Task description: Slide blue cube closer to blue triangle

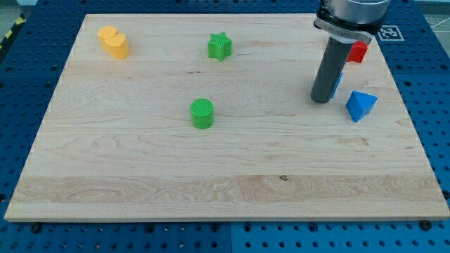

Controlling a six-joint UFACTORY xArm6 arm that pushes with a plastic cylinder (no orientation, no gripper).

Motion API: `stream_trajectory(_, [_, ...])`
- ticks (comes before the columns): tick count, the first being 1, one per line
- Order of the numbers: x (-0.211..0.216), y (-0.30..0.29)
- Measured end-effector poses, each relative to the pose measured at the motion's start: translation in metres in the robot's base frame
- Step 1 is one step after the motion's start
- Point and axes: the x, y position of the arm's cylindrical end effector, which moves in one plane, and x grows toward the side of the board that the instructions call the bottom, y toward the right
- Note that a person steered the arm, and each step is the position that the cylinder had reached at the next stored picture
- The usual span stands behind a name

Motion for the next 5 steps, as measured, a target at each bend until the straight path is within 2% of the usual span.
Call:
stream_trajectory(1, [0.0, -0.032])
stream_trajectory(2, [0.0, -0.036])
stream_trajectory(3, [-0.013, -0.031])
stream_trajectory(4, [-0.059, -0.01])
stream_trajectory(5, [-0.059, -0.01])
